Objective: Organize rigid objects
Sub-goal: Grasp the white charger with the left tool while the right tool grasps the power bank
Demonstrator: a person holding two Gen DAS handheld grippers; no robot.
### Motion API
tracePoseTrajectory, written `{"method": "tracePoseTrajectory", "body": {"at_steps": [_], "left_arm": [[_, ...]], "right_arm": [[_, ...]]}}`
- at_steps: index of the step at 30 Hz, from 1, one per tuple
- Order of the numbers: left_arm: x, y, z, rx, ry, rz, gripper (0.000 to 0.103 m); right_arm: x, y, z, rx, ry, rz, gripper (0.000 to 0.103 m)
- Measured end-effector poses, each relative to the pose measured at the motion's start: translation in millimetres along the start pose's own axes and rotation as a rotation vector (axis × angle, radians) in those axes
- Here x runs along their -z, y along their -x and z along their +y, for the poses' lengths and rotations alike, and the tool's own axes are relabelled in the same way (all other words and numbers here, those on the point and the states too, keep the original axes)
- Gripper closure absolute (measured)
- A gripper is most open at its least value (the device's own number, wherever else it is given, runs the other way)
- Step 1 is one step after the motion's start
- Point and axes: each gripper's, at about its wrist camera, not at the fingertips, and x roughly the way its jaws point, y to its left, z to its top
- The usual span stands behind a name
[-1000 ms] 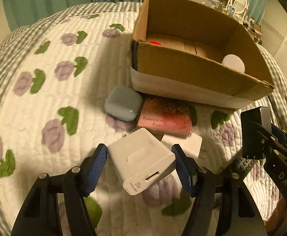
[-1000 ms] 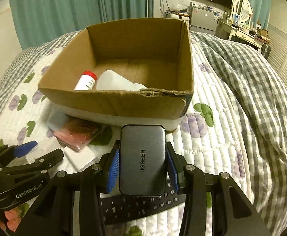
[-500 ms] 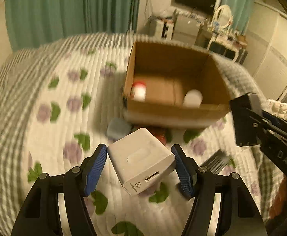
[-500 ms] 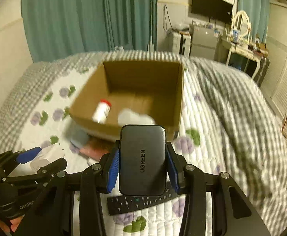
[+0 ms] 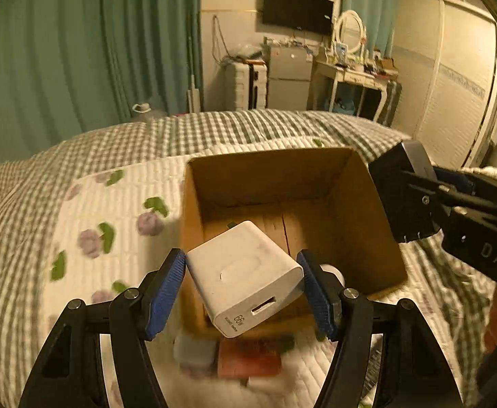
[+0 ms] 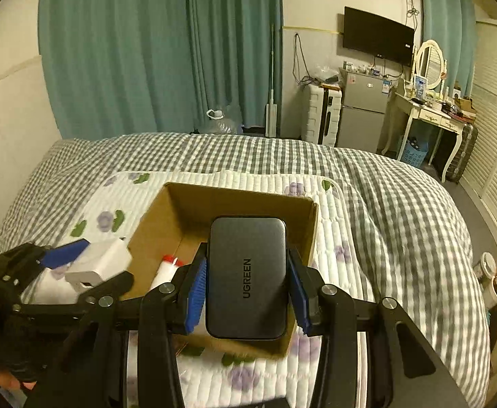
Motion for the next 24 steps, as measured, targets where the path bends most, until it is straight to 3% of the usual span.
{"method": "tracePoseTrajectory", "body": {"at_steps": [5,11,15,17,24], "left_arm": [[2,-58,-10,-0.032,-0.085,0.055,0.035],[6,-84,-15,0.000,-0.119,0.072,0.034],[2,-77,-16,-0.004,-0.121,0.022,0.032],[0,-71,-14,-0.018,-0.118,0.021,0.025],[2,-48,2,-0.034,-0.058,0.006,0.025]], "right_arm": [[-2,-43,-14,0.004,0.001,0.038,0.061],[6,-83,-26,-0.009,-0.014,0.074,0.061],[6,-95,-26,-0.019,-0.011,0.079,0.061],[5,-96,-24,-0.017,-0.006,0.079,0.061],[6,-104,-23,-0.007,-0.009,0.111,0.061]]}}
